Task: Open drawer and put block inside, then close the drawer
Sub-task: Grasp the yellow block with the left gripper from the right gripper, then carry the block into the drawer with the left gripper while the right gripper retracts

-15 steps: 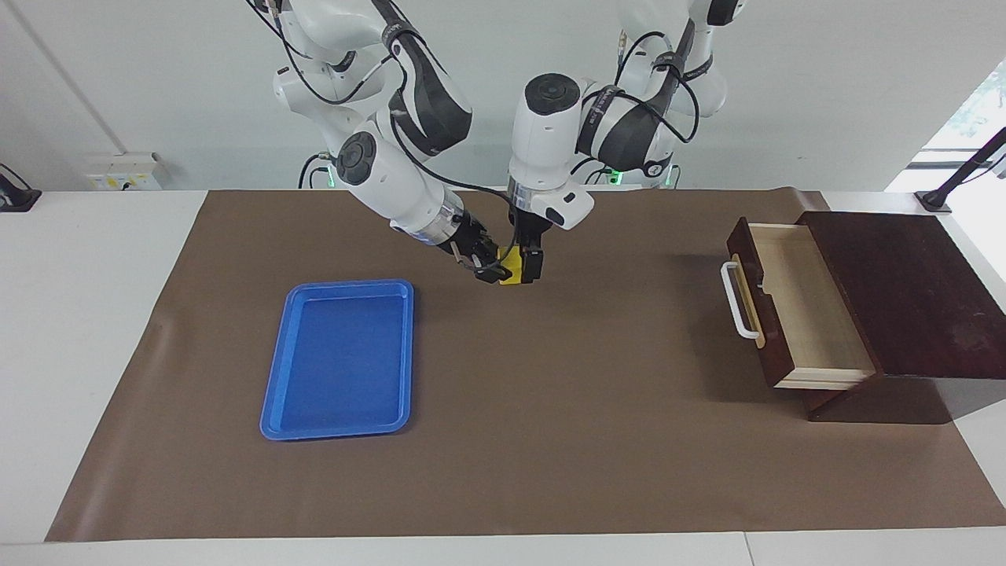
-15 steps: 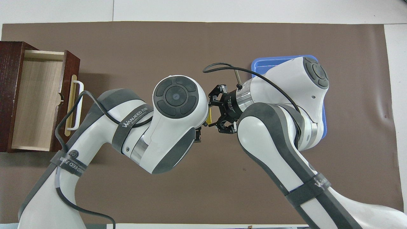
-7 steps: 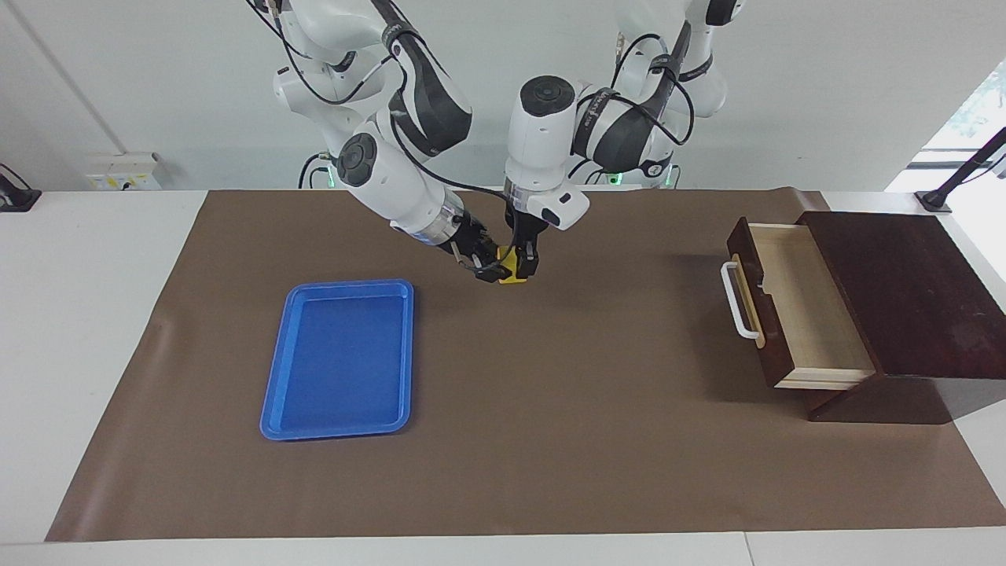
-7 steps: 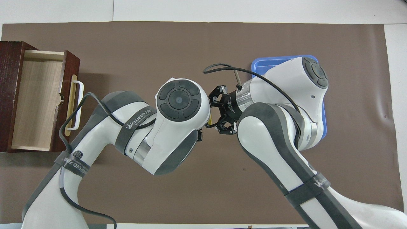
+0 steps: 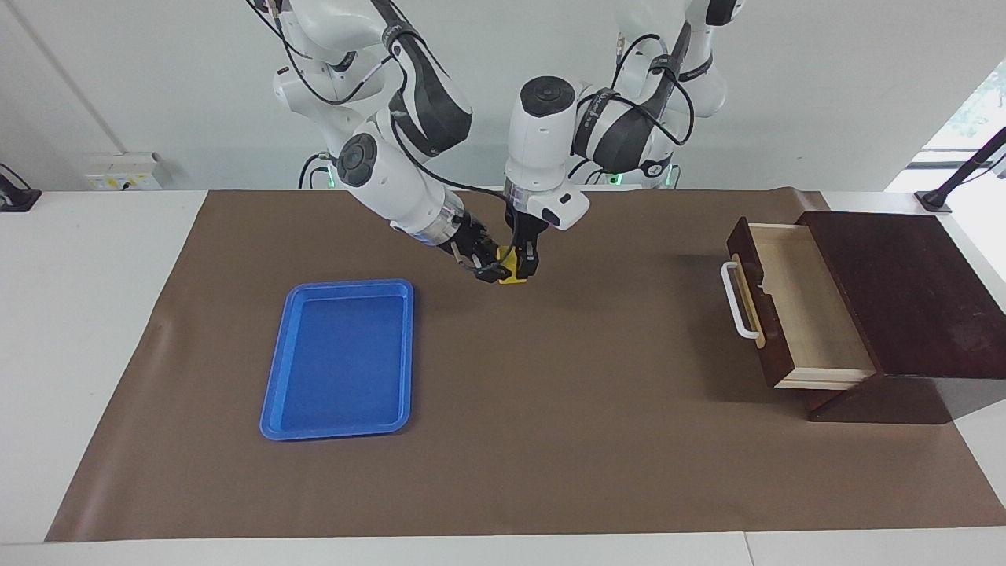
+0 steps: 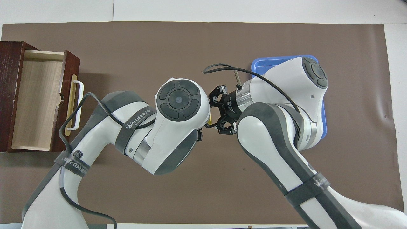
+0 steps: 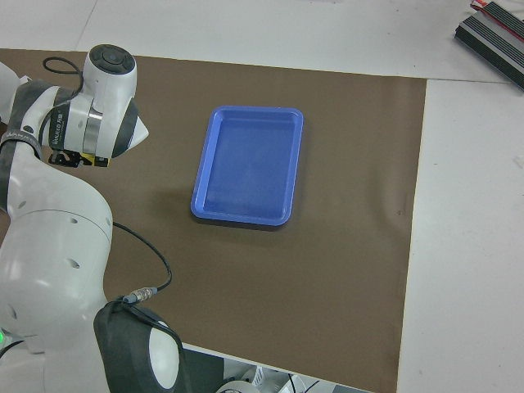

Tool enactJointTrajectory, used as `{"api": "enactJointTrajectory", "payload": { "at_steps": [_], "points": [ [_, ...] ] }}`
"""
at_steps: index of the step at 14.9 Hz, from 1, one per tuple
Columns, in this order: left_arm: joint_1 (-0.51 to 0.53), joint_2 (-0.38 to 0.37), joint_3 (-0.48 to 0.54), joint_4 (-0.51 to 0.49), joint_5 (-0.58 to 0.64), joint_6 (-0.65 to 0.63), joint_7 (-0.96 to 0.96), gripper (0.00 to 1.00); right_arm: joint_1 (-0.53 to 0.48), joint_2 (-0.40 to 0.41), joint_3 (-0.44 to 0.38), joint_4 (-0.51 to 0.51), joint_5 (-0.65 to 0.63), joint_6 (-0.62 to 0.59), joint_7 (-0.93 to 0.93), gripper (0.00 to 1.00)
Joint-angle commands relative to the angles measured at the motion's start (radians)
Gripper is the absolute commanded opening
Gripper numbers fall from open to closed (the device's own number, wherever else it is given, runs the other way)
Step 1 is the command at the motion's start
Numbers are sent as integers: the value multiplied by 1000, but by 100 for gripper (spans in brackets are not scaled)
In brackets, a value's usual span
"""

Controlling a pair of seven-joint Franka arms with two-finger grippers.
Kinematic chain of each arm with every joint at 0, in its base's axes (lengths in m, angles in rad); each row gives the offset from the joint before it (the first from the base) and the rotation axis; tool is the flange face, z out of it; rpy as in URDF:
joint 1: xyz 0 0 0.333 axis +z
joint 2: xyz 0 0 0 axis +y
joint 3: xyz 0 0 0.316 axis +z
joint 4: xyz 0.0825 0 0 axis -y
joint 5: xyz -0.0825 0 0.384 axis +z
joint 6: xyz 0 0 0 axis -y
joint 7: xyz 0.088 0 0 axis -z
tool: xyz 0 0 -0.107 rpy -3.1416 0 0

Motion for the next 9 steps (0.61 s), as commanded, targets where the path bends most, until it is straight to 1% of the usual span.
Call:
{"api": "enactJointTrajectory", "payload": {
  "at_steps": [1,4,6,8,9],
  "points": [
    [-2,-13,21,7,10,-55,11,0,-14,8,2,41,-7,-10,51,100],
    [13,-16,24,13,10,-75,25,0,-19,9,2,49,-7,-10,51,100],
    [42,-17,24,15,12,-89,48,0,-32,9,1,52,-7,-19,50,100],
    [71,-52,25,13,12,-136,113,0,-65,8,-3,67,-7,-48,42,100],
    [118,-78,25,13,10,-168,158,0,-92,1,-4,73,-11,-63,35,100]
  ]
}}
